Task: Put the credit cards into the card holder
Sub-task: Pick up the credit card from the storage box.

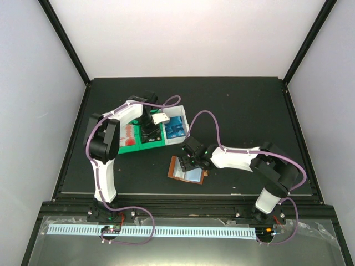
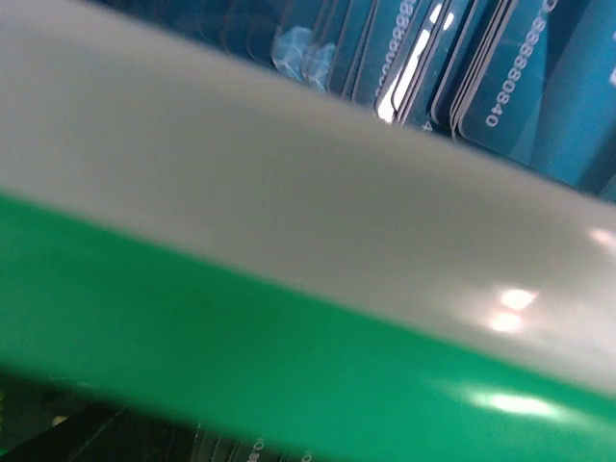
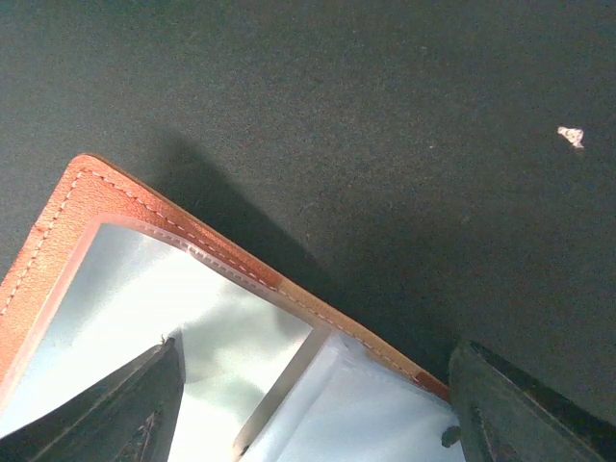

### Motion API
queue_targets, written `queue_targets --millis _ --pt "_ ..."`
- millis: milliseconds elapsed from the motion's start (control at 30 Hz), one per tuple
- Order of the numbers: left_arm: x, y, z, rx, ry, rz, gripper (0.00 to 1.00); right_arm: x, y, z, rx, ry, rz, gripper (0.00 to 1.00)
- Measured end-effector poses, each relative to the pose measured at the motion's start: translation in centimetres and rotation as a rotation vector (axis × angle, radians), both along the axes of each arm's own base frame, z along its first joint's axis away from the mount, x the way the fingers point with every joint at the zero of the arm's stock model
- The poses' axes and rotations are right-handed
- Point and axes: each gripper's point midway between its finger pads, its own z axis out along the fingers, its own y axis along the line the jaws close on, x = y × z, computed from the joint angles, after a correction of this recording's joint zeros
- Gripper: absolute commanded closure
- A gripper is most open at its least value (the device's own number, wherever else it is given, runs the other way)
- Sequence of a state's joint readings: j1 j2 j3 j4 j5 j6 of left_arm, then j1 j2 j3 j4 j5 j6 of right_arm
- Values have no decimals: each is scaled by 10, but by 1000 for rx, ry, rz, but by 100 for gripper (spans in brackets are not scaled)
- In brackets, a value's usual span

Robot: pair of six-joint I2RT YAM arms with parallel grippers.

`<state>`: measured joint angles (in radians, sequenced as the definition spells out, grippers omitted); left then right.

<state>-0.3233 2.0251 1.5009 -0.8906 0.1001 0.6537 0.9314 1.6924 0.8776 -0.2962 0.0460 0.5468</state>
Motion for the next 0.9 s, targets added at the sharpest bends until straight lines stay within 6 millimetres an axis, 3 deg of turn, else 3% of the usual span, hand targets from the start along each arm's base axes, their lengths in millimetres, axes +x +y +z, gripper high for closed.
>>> queue_targets --millis 300,900 --pt "-9 -1 -8 -2 57 -4 61 0 0 0 -2 6 -9 23" --pt "-33 -7 -3 -57 158 -10 75 1 0 0 -9 8 -11 24"
